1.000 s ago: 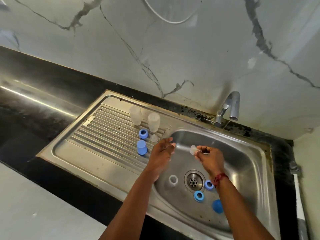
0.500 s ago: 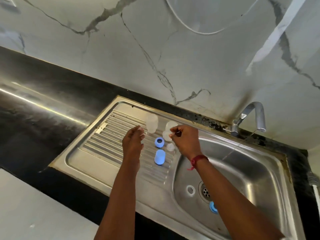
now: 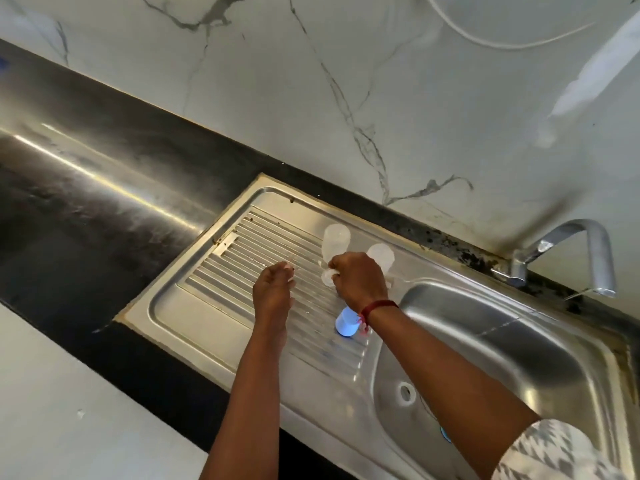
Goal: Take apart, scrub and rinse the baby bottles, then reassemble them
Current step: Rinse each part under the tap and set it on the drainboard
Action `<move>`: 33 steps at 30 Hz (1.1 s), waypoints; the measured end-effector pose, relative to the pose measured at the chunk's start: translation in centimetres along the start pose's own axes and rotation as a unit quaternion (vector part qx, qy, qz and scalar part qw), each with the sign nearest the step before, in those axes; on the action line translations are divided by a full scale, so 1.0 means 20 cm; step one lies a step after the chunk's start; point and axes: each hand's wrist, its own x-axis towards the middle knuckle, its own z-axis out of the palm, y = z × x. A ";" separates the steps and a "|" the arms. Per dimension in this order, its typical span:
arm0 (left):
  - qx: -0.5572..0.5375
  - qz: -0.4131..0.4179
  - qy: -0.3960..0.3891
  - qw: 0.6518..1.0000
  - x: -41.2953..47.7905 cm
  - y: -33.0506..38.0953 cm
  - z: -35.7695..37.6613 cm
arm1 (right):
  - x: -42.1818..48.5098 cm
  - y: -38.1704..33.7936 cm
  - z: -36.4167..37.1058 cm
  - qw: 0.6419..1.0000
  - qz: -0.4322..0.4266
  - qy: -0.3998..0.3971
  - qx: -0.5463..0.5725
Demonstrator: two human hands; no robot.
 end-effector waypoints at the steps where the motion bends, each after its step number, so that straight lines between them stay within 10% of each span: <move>1: 0.003 -0.002 0.005 1.000 0.01 -0.01 0.00 | 0.01 0.00 0.01 1.000 0.002 -0.004 -0.004; 33: -0.007 -0.013 0.041 0.999 0.11 -0.08 -0.01 | 0.13 0.03 0.16 0.999 0.044 -0.006 -0.029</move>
